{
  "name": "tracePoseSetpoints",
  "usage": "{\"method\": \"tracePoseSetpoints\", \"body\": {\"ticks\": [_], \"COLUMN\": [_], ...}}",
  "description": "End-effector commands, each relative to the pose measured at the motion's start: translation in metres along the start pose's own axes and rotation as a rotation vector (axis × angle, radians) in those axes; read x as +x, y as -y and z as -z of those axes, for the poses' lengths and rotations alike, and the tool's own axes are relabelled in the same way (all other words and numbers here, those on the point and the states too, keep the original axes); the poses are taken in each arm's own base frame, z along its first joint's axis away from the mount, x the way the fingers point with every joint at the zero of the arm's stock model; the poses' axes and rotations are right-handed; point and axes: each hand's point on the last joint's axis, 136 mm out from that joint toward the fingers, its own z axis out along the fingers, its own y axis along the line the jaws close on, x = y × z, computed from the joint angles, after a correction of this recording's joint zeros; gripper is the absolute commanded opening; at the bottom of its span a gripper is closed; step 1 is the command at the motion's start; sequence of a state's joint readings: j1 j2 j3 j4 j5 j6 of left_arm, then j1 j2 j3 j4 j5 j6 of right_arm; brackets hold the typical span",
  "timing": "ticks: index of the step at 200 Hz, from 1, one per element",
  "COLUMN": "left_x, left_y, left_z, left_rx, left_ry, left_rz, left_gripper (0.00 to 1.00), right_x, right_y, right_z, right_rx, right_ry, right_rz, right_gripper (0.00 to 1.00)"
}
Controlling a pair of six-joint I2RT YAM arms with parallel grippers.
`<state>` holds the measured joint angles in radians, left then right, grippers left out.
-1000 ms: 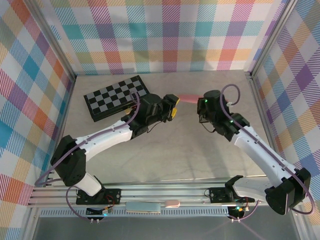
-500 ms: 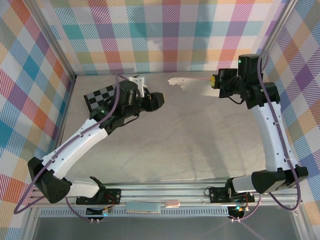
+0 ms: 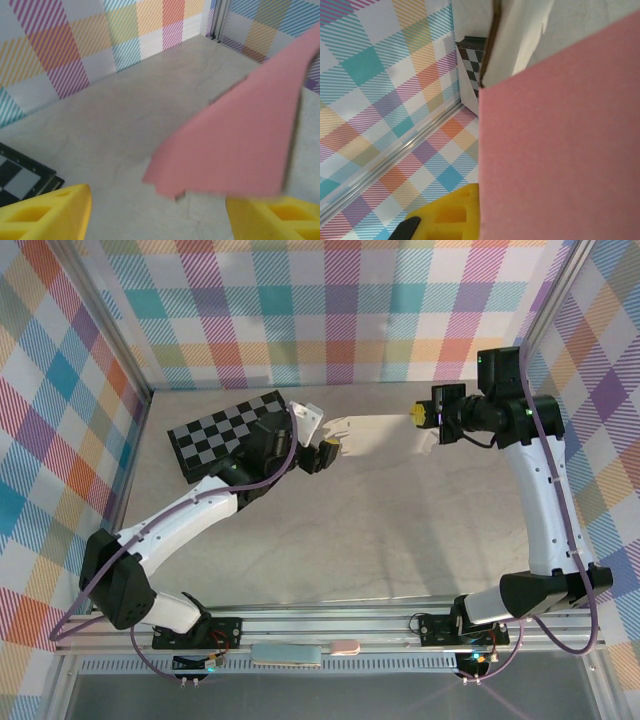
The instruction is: Fold the paper box
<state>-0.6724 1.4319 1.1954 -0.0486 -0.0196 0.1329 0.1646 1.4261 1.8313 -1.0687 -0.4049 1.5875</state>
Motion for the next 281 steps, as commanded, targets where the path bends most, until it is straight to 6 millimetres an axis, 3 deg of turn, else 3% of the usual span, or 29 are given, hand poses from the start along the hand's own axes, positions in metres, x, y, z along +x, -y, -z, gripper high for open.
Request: {"method": "tracePoseSetpoints", "body": {"ticks": [1,35,70,101,110,120,128,151,164,187,213,254,281], "left_x": [-0.033,-0.044,-0.054,-0.055,-0.053,-0.053,-0.054,-0.061,-0.062,-0.034,-0.001,0.061,0.087], "left_y": [0.001,0.01,0.015,0.028,0.033,0.038,0.038,0.03,0.02,0.015,0.03,0.024,0.013], "left_z": [-0.004,-0.012,-0.009,-0.004,-0.002,0.001,0.002,0.009,0.011,0.01,0.007,-0.001,-0.009], "left_rx": [0.01,0.068,0.098,0.175,0.203,0.231,0.235,0.192,0.133,0.086,0.139,0.058,-0.011], "left_ry": [0.111,0.119,0.127,0.116,0.106,0.097,0.087,0.056,0.006,-0.201,-0.388,-0.591,-0.573], "left_rz": [-0.07,-0.074,-0.06,-0.041,-0.033,-0.02,0.007,0.13,0.234,0.382,0.517,0.548,0.534], "left_gripper": [0.71,0.67,0.52,0.29,0.19,0.01,0.0,0.0,0.0,0.0,0.0,0.0,0.0], "right_x": [0.008,0.008,0.007,0.0,-0.002,-0.006,-0.01,-0.022,-0.025,-0.026,-0.028,-0.018,-0.007], "right_y": [0.006,0.01,0.011,0.007,0.005,0.002,-0.002,-0.02,-0.031,-0.042,-0.033,-0.01,0.015], "right_z": [0.009,0.009,0.01,0.01,0.01,0.009,0.009,0.018,0.027,0.04,0.037,0.007,-0.033], "right_rx": [0.002,0.008,0.007,-0.006,-0.014,-0.022,-0.036,-0.09,-0.13,-0.172,-0.143,-0.093,-0.01], "right_ry": [-0.04,-0.05,-0.055,-0.046,-0.047,-0.047,-0.042,-0.011,0.025,0.08,0.093,0.122,0.092], "right_rz": [0.007,-0.004,-0.014,-0.024,-0.026,-0.029,-0.026,0.027,0.074,0.144,0.162,0.196,0.217], "right_gripper": [0.0,0.0,0.0,0.0,0.0,0.0,0.0,0.37,0.51,0.64,0.67,0.67,0.67]}}
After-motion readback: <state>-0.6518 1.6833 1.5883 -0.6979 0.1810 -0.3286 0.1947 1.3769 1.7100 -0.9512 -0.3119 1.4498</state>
